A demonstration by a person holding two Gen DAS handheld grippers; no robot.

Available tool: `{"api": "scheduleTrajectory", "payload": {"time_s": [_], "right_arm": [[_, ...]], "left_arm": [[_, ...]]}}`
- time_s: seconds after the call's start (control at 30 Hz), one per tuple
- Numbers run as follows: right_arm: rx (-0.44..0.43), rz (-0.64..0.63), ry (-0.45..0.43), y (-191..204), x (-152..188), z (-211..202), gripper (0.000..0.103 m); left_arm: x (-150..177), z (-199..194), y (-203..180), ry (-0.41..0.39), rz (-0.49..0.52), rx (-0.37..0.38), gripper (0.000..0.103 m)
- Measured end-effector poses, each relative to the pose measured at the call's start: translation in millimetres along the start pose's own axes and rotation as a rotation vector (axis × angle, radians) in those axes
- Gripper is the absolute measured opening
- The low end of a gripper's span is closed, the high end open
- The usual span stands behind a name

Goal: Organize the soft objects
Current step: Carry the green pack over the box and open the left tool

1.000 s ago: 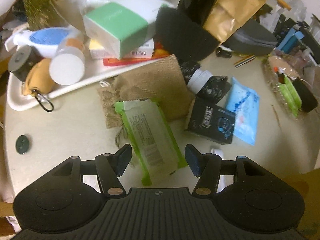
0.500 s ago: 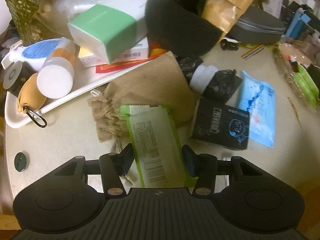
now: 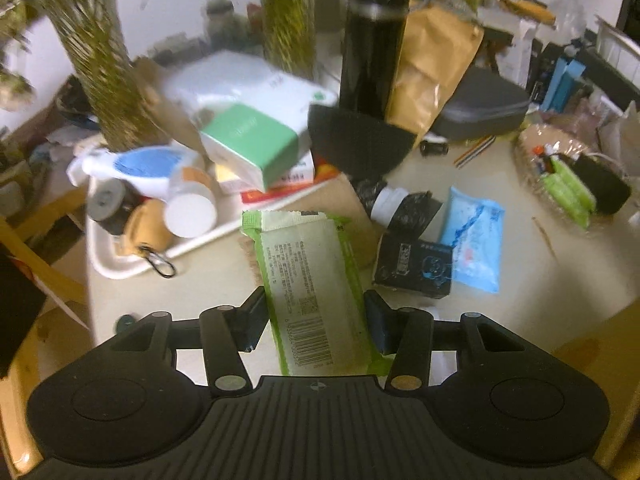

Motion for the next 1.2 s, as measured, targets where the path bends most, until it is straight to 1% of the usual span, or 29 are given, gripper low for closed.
{"api": "scheduleTrajectory", "payload": {"time_s": [0.07,0.17,0.3,0.47,0.6,0.73,0.83,0.97,1.2], "right_arm": [[0.014,-0.007,-0.009,0.5,0.1,-0.4,0.096],[0.059,-0.035,-0.018,3.1,1.2,0.5,0.097],[0.093,-0.063,-0.019,5.9,2.8,2.0,0.098],[0.105,-0.068,-0.023,6.3,3.8,1.3,0.098],[0.119,-0.097,-0.028,11.4,5.4,1.1,0.099],[0.131,-0.118,-0.024,14.5,7.2,1.7,0.1],[0.134,-0.12,-0.024,14.7,7.6,1.3,0.1],[0.139,-0.122,-0.029,14.8,7.8,1.5,0.103],[0.143,-0.156,-0.026,20.6,10.0,3.1,0.103]], "left_arm": [[-1.2,-15.3,-4.8,-0.018,0.0,-0.002,0.049],[-1.5,-40.2,-13.6,-0.045,-0.002,-0.002,0.049],[-0.8,-72.4,-33.4,-0.072,0.015,0.002,0.049],[6.2,-105.1,-60.4,-0.083,0.031,-0.008,0.049],[17.9,-125.2,-79.1,-0.078,0.021,-0.005,0.049],[32.6,-139.6,-93.8,-0.073,0.018,0.008,0.049],[45.3,-146.1,-102.1,-0.065,0.0,0.035,0.049],[62.3,-149.2,-112.4,-0.045,-0.009,0.069,0.049],[85.6,-149.3,-119.8,-0.009,-0.043,0.081,0.049]]}}
Point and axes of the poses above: each gripper's, at about its wrist camera, not at the fingertips, and z roughly the way its jaws point, y to its left, x to its underside, the point moved 2 cm from there along z, roughly the way its jaws point, and after that the axes turned 10 degrees about x, right-handed, at the moved point
